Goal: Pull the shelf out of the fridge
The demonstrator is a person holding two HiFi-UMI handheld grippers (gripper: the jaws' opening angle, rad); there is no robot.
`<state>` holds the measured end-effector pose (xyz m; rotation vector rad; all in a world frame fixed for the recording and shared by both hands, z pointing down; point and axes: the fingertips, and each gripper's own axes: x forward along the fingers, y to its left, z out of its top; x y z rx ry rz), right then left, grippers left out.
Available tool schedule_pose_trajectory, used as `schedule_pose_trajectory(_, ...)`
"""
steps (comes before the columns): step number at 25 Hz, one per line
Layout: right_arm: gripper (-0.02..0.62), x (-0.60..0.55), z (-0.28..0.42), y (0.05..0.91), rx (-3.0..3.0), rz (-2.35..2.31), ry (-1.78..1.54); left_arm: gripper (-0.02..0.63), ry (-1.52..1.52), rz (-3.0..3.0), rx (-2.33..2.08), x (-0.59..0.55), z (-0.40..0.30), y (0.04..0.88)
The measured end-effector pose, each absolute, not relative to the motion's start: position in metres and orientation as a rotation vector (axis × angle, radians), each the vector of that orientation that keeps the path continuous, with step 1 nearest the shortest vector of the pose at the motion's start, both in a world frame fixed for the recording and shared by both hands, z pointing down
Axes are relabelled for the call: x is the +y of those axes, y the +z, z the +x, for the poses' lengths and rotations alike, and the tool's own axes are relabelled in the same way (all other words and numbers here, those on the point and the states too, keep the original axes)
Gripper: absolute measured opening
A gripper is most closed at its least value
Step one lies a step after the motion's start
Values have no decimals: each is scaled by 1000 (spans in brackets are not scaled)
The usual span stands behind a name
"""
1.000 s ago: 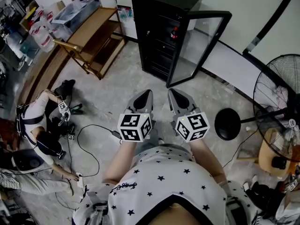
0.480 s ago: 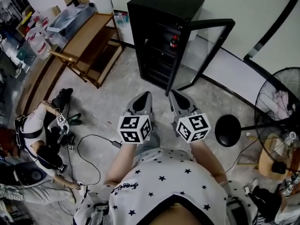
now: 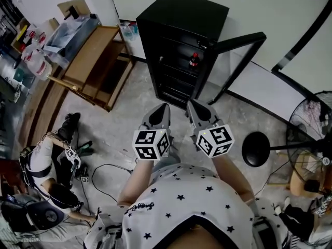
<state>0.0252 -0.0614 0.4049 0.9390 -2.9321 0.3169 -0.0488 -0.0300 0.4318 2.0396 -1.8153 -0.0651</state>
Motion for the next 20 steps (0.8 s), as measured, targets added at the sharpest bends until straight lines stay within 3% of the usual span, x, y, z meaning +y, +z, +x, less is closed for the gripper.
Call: schedule_pose_trajectory(20,-6,-194,-32,404,-2863,1144,323,12,-63,2147,-1653,-185,-110,433)
